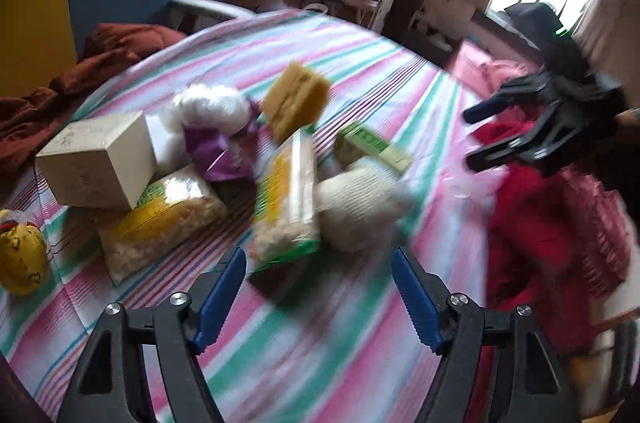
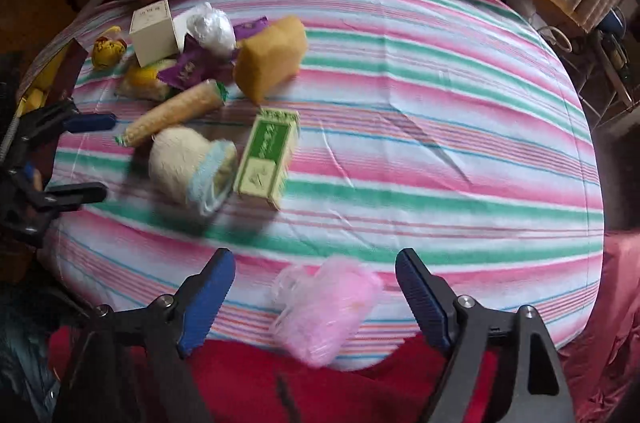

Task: Organize objects
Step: 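Grasp the pink hair roller with the right gripper while the left grasps the knitted sock, then carry the roller and sock to the gold tray and release them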

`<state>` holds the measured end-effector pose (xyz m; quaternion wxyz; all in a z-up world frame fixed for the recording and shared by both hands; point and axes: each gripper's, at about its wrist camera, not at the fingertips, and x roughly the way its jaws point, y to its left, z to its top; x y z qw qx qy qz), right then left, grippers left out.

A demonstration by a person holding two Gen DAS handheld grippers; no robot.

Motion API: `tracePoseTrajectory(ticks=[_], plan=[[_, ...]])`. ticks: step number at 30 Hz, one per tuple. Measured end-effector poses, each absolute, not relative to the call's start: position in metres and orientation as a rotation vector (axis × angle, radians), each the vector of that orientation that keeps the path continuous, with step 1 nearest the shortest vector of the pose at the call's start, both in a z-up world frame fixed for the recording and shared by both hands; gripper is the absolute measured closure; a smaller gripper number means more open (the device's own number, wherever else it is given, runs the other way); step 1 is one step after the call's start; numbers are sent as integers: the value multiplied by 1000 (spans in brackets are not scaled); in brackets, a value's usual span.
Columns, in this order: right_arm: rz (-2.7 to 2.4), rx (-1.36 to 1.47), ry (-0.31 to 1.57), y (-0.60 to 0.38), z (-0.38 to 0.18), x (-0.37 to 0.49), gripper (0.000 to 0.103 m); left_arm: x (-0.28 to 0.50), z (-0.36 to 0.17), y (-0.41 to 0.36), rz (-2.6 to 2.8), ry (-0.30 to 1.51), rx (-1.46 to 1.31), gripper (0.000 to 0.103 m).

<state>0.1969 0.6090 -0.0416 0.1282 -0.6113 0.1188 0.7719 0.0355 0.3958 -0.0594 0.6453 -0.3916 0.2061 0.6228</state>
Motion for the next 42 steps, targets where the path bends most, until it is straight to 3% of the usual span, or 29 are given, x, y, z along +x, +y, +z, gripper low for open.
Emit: tracePoseTrajectory(ticks=[6,11,13,15,18,20,24,26,36,42], plan=[[2138,-1923,314,610,-57,194,15,71,-50,409,1321,564,-740,26],[1987,-2077,279,614,-86,188,15,77,-66,442,1288,624,-779,25],[1939,-2122,250,615,-98,187,20,77,-69,451,1316,648,-758,22],[1940,-2115,246,617,-98,187,33,75,-71,459,1329,657,-755,23],[2000,-2058,259,618,-91,188,33,75,-74,466,1364,710,-714,32],[2021,-2011,258,619,-86,189,33,75,-76,468,1403,740,-673,51],[2097,-1874,269,620,-66,188,33,60,-74,455,1395,679,-707,56],[2137,-1802,285,620,-55,187,33,58,-73,443,1387,675,-719,63],[2311,-1590,385,593,-20,173,33,59,-74,376,1387,558,-834,65],[2418,-1534,415,566,-15,153,33,45,-67,330,1446,390,-949,67]])
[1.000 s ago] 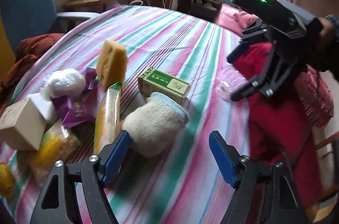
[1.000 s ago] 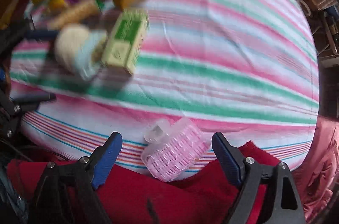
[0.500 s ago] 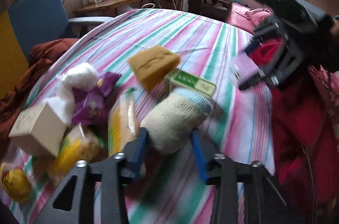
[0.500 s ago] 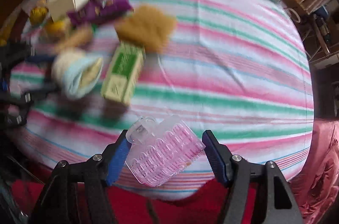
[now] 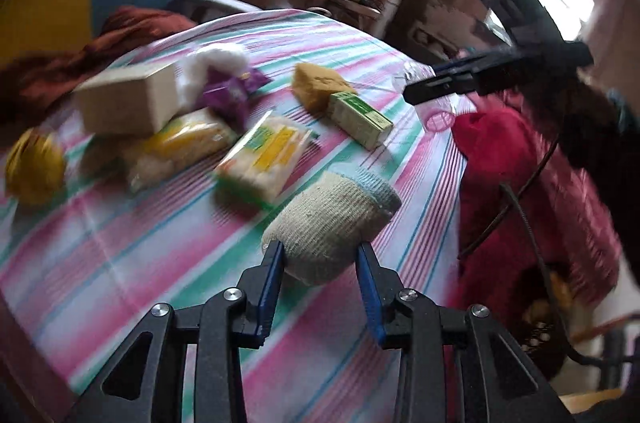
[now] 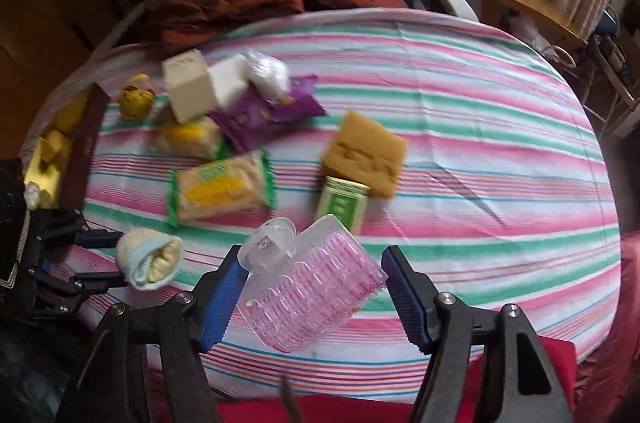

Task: Organize objects
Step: 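Carry the roller and sock to the gold tray and release them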

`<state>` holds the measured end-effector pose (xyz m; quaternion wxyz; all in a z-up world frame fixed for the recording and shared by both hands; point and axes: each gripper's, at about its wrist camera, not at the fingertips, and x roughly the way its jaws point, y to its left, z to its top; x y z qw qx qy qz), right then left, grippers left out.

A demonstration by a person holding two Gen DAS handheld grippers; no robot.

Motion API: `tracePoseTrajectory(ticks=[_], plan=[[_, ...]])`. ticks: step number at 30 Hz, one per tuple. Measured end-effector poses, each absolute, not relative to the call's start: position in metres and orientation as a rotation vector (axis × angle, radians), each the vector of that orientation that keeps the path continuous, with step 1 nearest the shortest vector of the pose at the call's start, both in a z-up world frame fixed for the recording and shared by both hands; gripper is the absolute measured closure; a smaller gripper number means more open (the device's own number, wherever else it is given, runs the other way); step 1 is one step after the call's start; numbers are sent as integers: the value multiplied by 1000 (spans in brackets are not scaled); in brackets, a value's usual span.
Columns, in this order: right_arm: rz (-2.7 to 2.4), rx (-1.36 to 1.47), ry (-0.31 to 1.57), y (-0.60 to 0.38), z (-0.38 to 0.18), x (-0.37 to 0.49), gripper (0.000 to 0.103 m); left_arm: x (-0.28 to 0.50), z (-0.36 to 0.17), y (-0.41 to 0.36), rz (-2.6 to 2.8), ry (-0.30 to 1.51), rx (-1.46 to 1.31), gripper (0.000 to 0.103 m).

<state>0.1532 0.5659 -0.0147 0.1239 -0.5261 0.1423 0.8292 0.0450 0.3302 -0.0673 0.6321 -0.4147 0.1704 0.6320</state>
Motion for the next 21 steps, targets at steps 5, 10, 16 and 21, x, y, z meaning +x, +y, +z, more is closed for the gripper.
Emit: tracePoseTrajectory(ticks=[5,10,16,21], plan=[[2499,-1537,407,531,-14,129,33,31,-58,299,1526,310,-983,71],[2538,-1571,368,497,-16,102,33,20,-50,272,1605,279,-971,77],[2551,-1587,365,472,-15,94,33,36,-48,258,1611,414,-893,27],[2533,-1586,382,462,-14,97,33,53,-50,267,1524,549,-824,25]])
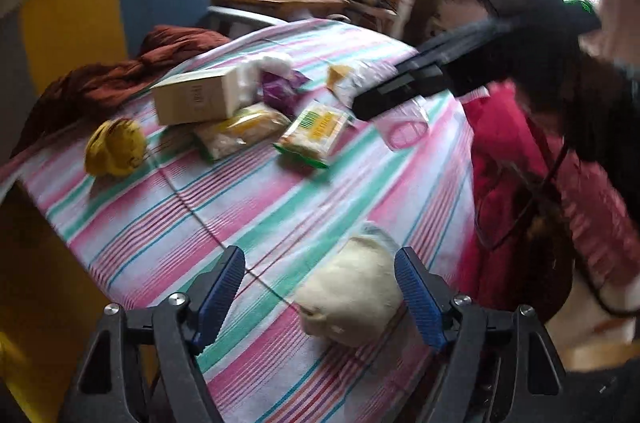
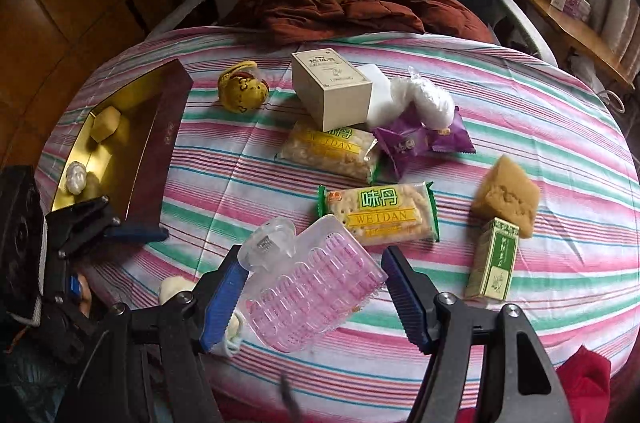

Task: Organize objects
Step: 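Carry the roller and sock to the gold tray and release them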

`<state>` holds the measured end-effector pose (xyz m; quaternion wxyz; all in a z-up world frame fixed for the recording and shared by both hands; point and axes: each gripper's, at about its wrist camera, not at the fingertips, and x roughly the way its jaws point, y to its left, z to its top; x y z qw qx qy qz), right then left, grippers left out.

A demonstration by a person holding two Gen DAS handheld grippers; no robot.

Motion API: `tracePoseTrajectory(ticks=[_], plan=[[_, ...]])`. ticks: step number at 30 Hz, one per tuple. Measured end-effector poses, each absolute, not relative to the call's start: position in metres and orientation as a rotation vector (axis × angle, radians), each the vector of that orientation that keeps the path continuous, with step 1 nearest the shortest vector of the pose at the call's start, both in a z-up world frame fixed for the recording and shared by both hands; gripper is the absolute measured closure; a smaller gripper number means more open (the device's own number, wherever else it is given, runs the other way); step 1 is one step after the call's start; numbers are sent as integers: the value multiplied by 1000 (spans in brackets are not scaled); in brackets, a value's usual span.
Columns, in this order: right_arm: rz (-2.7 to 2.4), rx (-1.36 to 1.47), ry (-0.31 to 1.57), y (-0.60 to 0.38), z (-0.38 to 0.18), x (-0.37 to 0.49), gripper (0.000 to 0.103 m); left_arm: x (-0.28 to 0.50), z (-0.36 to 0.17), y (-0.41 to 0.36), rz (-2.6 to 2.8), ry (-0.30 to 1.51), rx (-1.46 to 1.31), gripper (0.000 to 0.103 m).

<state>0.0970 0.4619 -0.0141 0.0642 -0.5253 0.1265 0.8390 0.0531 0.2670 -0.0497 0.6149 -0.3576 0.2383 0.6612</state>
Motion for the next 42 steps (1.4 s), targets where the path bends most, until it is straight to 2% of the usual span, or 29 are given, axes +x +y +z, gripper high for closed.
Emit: tracePoseTrajectory(ticks=[5,7,8,14,22,28,32,33,34,35,36,38,42], plan=[[2525,-1582,401,456,-15,99,33,78,-66,275,1426,692,-790,26],[2528,-1572,401,453,-13,99,33,81,-68,274,1482,730,-750,50],[2532,-1564,403,452,-12,99,33,79,-67,272,1502,721,-750,52],[2587,-1486,419,440,6,91,33,52,-49,246,1603,519,-821,69],[2706,-1455,410,395,21,48,33,16,0,179,1779,262,-795,70],[2818,-1473,416,342,28,8,33,-23,39,112,2002,85,-740,70],[2886,-1514,449,307,29,-23,33,-54,42,71,2217,68,-762,66],[2904,-1523,475,297,29,-31,32,-65,41,57,2282,40,-782,63],[2921,-1530,515,289,27,-38,32,-71,40,49,2307,23,-798,52],[2931,-1543,552,282,25,-45,31,-78,39,37,2362,-3,-810,46],[2942,-1566,592,271,22,-53,27,-81,38,29,2396,-18,-811,37],[2953,-1582,622,259,18,-61,20,-87,37,9,2458,-62,-819,34],[2955,-1642,629,233,7,-69,19,-89,29,-16,2530,-97,-848,26]])
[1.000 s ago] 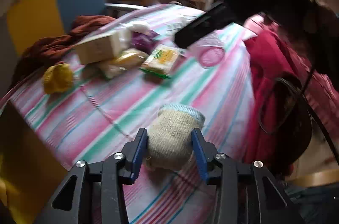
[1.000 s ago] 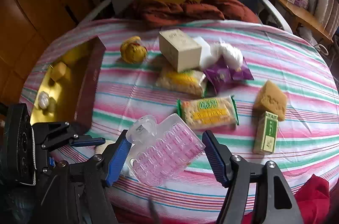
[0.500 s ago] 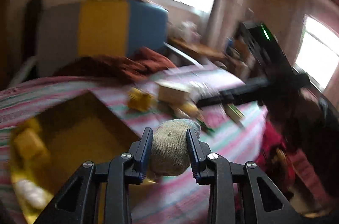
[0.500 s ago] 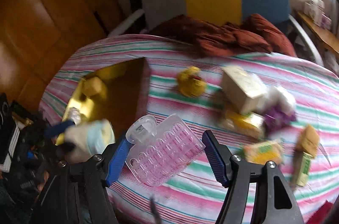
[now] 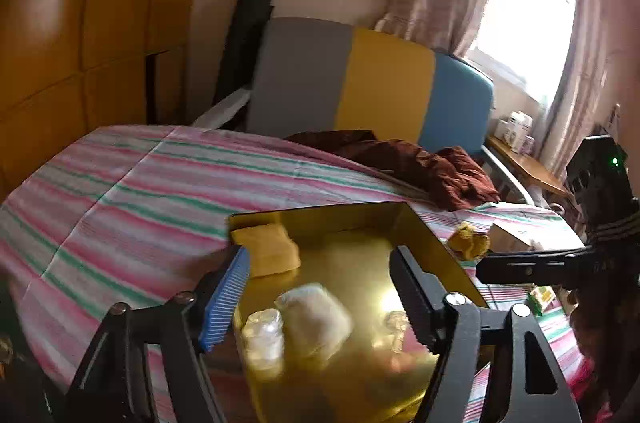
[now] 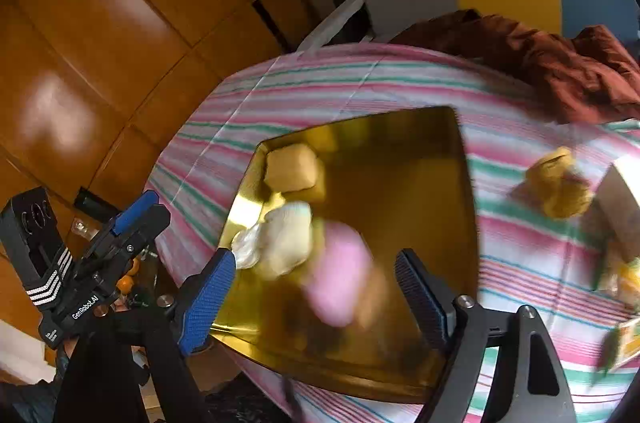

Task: Organize objects
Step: 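Carry the roller and sock to the gold tray and release them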

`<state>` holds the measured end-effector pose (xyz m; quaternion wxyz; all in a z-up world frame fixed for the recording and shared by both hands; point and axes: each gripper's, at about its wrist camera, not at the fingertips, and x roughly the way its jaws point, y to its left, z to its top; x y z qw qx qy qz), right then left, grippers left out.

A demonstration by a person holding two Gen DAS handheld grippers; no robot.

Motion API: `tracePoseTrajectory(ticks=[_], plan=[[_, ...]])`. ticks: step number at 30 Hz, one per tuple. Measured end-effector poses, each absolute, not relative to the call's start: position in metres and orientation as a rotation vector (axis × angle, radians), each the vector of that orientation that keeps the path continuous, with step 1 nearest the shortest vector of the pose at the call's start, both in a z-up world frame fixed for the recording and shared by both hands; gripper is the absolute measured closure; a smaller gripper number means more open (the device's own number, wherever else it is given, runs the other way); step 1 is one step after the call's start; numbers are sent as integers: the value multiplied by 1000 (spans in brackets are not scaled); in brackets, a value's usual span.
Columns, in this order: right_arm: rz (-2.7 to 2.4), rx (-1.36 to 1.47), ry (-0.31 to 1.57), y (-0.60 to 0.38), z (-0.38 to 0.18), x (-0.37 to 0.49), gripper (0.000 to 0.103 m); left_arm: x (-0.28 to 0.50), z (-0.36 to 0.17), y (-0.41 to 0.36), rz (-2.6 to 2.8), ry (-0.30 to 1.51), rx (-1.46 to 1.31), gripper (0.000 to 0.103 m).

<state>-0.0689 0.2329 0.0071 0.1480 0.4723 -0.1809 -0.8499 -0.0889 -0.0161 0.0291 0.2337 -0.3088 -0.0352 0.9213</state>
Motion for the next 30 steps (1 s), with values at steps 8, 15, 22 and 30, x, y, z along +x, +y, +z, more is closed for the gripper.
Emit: tracePoseTrajectory(ticks=[8,15,22,30], plan=[[-2608,1385,-287,208,-1,-48,19,-79,18,-36,2736,-54,-925,11],[-2771,1315,-180,203,1,-32,19,-66,20,-27,2795,-50,-900,1],[-2946,1176,-116,208,12,-14,19,-55,23,-15,2794,-4,-912,0],[-3059,1037,-74,217,21,4,19,-43,25,0,2769,72,-890,0]])
